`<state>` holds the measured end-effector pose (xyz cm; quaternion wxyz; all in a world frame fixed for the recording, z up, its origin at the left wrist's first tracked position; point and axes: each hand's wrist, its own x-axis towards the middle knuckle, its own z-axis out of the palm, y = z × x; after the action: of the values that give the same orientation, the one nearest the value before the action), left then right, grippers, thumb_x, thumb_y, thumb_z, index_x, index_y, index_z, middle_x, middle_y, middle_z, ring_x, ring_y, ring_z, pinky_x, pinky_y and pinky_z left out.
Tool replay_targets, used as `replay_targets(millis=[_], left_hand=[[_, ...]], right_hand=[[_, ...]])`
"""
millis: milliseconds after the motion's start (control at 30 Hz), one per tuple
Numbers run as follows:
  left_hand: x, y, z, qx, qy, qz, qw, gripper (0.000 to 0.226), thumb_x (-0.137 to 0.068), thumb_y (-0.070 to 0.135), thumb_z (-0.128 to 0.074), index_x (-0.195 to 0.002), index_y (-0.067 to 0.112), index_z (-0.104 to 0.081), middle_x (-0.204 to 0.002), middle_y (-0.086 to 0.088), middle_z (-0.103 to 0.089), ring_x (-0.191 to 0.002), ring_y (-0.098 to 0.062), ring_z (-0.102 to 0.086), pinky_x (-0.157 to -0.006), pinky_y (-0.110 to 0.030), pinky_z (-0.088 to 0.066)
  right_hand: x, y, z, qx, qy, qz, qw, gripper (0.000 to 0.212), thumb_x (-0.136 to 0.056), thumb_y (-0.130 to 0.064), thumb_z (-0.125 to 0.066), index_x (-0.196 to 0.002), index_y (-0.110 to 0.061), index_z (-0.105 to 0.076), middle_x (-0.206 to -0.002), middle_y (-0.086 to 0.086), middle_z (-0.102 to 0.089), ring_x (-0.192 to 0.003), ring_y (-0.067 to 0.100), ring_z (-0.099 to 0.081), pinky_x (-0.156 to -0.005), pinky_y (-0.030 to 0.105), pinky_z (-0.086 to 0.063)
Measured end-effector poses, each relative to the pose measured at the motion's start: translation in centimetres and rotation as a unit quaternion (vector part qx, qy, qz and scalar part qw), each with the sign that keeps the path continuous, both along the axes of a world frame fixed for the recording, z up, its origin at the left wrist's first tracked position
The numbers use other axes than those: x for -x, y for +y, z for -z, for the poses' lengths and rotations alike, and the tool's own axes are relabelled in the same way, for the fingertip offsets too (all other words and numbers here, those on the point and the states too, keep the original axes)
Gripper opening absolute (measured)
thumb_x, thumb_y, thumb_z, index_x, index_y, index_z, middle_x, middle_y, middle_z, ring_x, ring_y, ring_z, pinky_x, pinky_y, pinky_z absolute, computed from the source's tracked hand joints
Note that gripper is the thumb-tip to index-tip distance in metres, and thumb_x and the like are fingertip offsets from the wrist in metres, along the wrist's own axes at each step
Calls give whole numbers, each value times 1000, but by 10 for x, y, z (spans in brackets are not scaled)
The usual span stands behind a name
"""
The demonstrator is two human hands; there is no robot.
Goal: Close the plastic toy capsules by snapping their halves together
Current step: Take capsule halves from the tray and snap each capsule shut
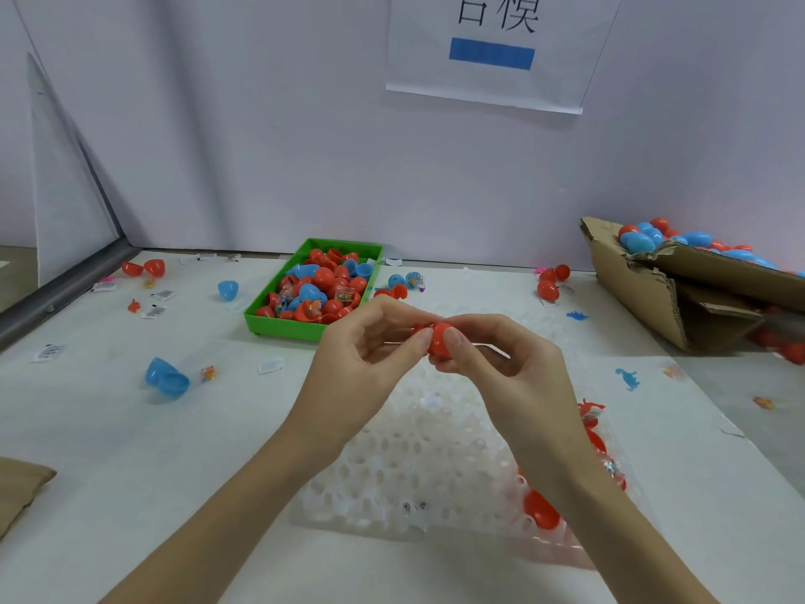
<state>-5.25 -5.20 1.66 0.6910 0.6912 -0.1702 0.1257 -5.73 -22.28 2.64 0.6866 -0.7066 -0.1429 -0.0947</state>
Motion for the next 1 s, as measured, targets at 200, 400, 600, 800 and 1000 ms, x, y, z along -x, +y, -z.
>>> replay_targets(millis=[200,400,600,800,1000], left_hand=[[1,-5,1,-26,-26,-34,999,15,-91,2,-76,-102,10,-70,-96,-1,-76,-94,-18,-75,-85,-23,-59],[4,-3,0,-39,-44,14,998,26,-98,4,-69,-122,11,-73,-112,1,-77,-110,-17,-73,-94,-24,-58],[5,-4,2,-85,-82,-36,992,36,-91,9,-78,-126,15,-73,-115,7,-77,-110,-17,-73,-96,-26,-58],[4,-4,2,-108,-114,-58,986,43,-85,22,-82,-127,18,-73,-123,1,-65,-117,-25,-66,-95,-29,-59],[7,-5,3,-205,-184,-137,951,45,-88,22,-82,-131,17,-72,-118,0,-64,-113,-16,-64,-97,-28,-55]], right_hand=[[2,3,2,20,-38,11,999,11,-93,-17,-72,-103,-13,-74,-89,-7,-77,-82,15,-76,-71,18,-58],[-1,-1,-1,20,-41,38,998,13,-94,-25,-69,-103,-17,-74,-88,-8,-77,-82,13,-76,-74,17,-58],[-2,-2,-2,7,-39,35,999,10,-91,-29,-70,-98,-22,-74,-87,-12,-77,-84,11,-76,-71,14,-57],[-1,-3,-1,-42,13,-7,999,23,-92,-31,-70,-103,-12,-75,-94,5,-79,-94,22,-77,-83,25,-61],[1,-5,-2,-119,101,-67,985,24,-93,-28,-72,-107,-8,-75,-103,17,-77,-99,35,-76,-86,37,-62]])
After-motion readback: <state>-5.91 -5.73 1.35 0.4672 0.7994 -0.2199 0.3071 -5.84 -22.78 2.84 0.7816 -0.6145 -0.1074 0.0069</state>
